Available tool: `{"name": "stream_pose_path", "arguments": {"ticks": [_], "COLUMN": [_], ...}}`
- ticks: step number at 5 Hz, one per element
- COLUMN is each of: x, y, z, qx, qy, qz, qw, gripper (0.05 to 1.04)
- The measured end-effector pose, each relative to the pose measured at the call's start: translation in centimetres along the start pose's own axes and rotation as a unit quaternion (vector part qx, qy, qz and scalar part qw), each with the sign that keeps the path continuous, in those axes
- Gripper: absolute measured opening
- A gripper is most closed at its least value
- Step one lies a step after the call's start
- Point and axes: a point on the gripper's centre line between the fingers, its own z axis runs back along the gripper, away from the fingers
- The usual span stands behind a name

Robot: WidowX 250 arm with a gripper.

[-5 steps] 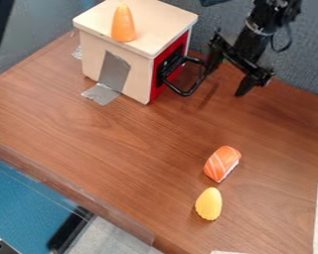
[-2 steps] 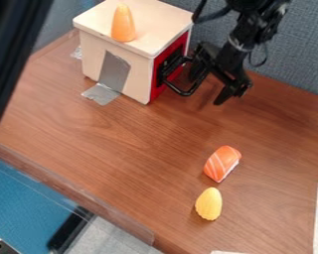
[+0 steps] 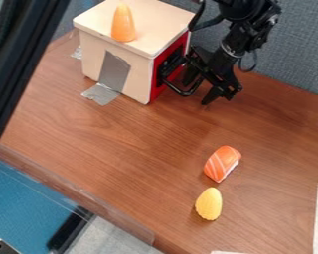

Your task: Open the drawer and move the drawer to right side of the table

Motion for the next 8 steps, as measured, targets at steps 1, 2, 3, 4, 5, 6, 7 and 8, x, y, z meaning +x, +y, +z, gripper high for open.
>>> {"name": "stream_pose_path", "arguments": {"ticks": [1,2,3,4,5,6,7,8], "x": [-0.2,-0.3,-0.6,-0.8,-0.7,-0.7,-0.6,-0.7], "y": [-0.2,-0.7,-1.4,-2.5,-5.0,-5.5,-6.3,-7.6], "z": [-0.2,0.0,0.3,1.1,2.4,2.7,3.3,4.2], "qx": [-0.005,-0.006,0.001,0.003,0.001,0.001,-0.003,-0.007], "qy": [0.001,-0.002,-0.002,-0.009,-0.023,-0.025,-0.026,-0.03], "qz": [0.004,0.006,0.008,0.006,-0.008,-0.004,-0.003,-0.007], "qw": [1.0,1.0,1.0,0.9999,0.9997,0.9997,0.9996,0.9995], "gripper": [0.369,0.183,0.147,0.145,0.145,0.145,0.145,0.145]}}
